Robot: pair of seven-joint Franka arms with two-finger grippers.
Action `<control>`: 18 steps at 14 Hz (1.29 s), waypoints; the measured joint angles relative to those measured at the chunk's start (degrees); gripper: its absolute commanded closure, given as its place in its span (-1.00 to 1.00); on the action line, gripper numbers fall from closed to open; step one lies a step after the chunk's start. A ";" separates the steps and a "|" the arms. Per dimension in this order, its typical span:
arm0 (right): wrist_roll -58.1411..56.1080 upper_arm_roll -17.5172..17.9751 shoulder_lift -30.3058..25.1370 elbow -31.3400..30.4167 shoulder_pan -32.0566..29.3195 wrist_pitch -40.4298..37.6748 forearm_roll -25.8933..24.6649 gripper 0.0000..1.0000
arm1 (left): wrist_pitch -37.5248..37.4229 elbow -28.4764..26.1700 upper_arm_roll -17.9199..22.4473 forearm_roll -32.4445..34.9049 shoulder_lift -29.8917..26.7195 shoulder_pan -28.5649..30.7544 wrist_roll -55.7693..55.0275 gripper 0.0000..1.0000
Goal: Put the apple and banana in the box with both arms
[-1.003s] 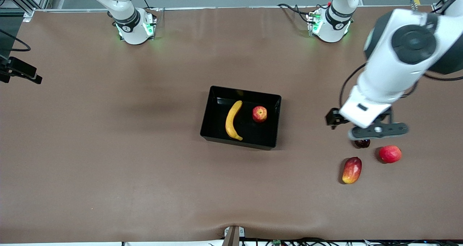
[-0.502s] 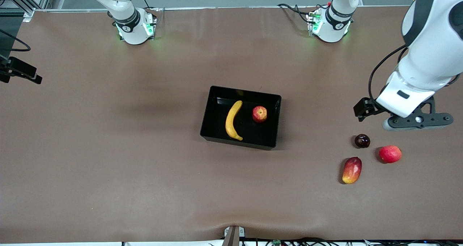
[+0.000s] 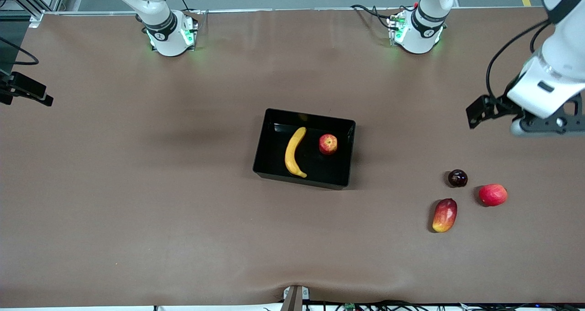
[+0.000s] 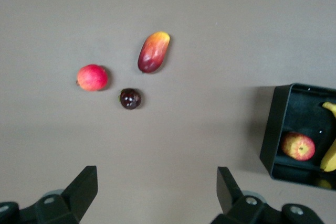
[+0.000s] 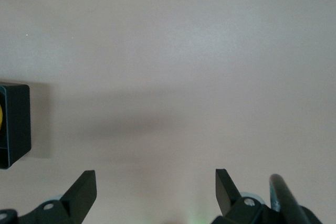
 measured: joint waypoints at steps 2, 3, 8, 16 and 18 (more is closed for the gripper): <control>0.00 0.00 0.00 0.00 0.00 0.00 0.00 -1.00 | -0.53 -2.00 3.29 -0.04 -2.52 -2.95 1.27 -1.00; 0.00 0.00 0.00 0.00 0.00 0.00 0.00 -1.00 | -0.58 -2.90 4.43 -0.22 -3.52 -3.71 1.95 -1.00; 0.00 -0.01 0.00 0.00 0.00 0.00 0.00 -1.00 | -0.60 -7.83 6.25 -1.12 -8.47 -4.20 2.79 -1.00; 0.00 -0.02 0.00 0.00 0.00 0.00 0.00 -1.00 | -0.60 -11.06 6.85 -2.47 -11.95 -4.03 2.79 -1.00; 0.00 -0.05 0.00 0.00 0.00 0.00 0.00 -1.00 | -0.60 -11.18 6.86 -3.97 -11.94 -4.00 2.79 -1.00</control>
